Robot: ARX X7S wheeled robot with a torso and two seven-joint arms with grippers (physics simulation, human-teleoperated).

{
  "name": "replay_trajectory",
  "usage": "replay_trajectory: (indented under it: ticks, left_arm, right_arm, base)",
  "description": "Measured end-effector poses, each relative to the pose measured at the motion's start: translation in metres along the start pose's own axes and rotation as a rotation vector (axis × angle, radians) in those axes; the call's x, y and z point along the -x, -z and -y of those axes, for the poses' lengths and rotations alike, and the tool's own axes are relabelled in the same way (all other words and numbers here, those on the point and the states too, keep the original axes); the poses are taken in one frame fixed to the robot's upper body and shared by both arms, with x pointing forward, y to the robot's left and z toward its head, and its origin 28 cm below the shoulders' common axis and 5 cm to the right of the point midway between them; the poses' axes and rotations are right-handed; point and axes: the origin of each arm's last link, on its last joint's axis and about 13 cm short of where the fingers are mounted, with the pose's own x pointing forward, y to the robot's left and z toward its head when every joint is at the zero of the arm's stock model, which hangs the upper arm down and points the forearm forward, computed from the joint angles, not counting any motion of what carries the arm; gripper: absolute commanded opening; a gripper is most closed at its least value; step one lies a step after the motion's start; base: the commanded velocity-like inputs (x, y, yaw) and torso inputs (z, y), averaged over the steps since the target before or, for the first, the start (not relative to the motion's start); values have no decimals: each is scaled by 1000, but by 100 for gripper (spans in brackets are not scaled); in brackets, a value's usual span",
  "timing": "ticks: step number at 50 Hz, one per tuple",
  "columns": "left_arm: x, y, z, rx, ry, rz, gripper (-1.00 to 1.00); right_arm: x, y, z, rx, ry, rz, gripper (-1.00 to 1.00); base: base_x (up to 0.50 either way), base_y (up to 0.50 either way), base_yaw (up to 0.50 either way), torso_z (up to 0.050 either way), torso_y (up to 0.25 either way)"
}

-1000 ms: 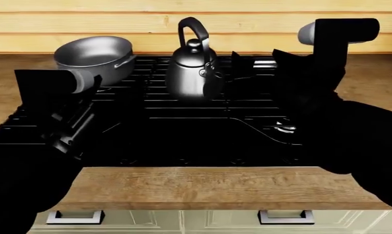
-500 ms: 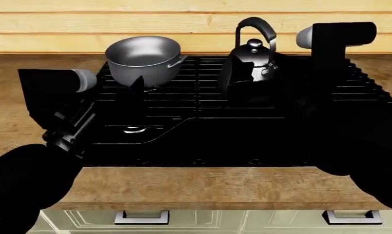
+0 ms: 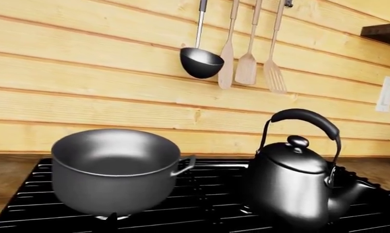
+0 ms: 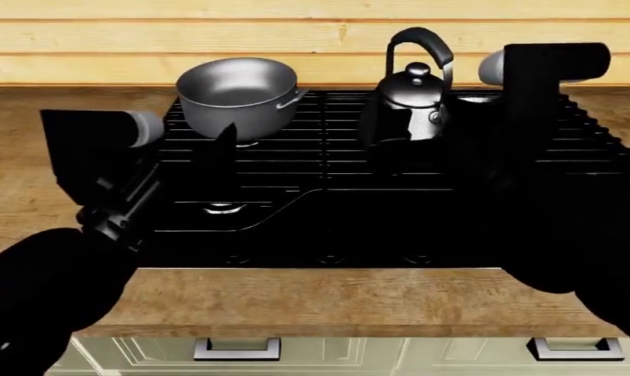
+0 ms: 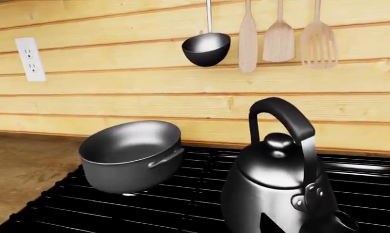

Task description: Pick the kettle from the counter and place it on a stove burner. Then turn the burner on.

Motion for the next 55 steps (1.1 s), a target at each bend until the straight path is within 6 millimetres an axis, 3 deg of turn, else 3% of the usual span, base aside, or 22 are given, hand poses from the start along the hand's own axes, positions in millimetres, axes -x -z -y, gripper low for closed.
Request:
replay_trajectory:
  ticks: [25, 42, 55]
  left_arm:
    - [-3, 6, 3, 12, 42, -14, 100]
    - [-3, 7, 5, 28, 68, -16, 100]
    - [-4, 11, 4, 43, 68, -23, 100]
  right_arm:
    - [44, 1, -16, 20, 62, -126, 100]
    - [74, 13, -18, -2, 128, -190, 100]
    - [85, 27, -17, -2, 153, -250, 100]
  base:
    - [0, 0, 0, 0, 0]
    - [0, 0, 0, 0, 0]
    - [0, 0, 0, 0, 0]
